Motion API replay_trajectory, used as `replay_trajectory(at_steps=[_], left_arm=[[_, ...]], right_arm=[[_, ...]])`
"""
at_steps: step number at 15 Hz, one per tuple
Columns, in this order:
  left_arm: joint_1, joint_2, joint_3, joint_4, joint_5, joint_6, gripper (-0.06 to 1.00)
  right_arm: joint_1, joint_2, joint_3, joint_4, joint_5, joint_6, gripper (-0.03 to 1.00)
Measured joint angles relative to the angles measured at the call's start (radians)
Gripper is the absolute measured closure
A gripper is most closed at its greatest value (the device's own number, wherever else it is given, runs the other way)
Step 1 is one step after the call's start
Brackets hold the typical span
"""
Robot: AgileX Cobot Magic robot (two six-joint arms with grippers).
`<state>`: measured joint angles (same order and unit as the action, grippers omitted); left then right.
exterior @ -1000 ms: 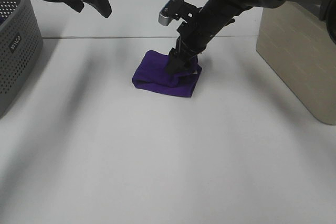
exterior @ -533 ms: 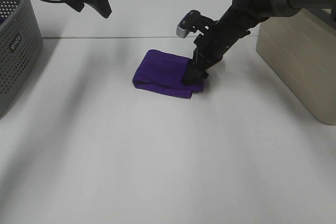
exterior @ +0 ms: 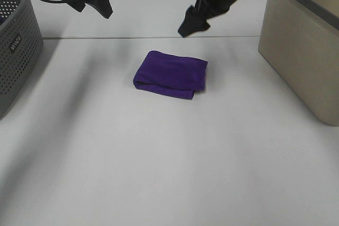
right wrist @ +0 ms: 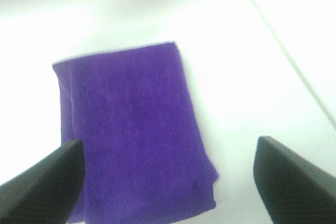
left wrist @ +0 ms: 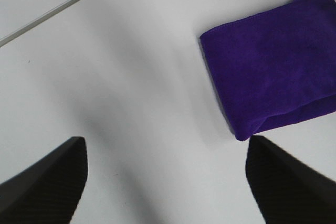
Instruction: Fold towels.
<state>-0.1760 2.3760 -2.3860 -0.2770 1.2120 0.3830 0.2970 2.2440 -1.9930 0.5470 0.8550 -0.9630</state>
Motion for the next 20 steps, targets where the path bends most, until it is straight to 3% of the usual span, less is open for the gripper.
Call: replay_trajectory(at_steps=[1,2,5,8,9,11,15,20], left_arm=[[0.001,0.0,0.0,0.001,0.0,-0.002,0.18],[0.001,0.0,0.0,0.01,0.0,-0.018,0.17],[0.003,-0.006,0.0,0.107,0.001,-0.065,0.11],[0.051,-0.046,0.0,0.227,0.002,-0.16,0.1],[0.112,-0.099,0.003,0.21,0.003,-0.194,0.1],[0.189,-0.213,0.066,0.174,0.002,-0.215,0.1],[0.269,-0.567,0.5,0.165,0.0,-0.194,0.11],[0.276,-1.155,1.029,0.158,-0.028,-0.182,0.11]], right_arm=[[0.0,-0.026,-0.005,-0.013,0.005,0.077,0.12],[-0.004,-0.086,-0.011,-0.098,0.04,0.36,0.12],[-0.06,-0.164,-0.012,-0.248,0.165,0.608,0.12],[-0.242,-0.269,-0.012,-0.242,0.315,0.643,0.12],[-0.338,-0.305,-0.008,-0.242,0.348,0.652,0.12],[-0.417,-0.386,0.056,-0.249,0.348,0.67,0.12],[-0.43,-0.814,0.454,-0.293,0.351,0.697,0.12],[-0.43,-1.43,0.908,-0.323,0.36,0.697,0.12]])
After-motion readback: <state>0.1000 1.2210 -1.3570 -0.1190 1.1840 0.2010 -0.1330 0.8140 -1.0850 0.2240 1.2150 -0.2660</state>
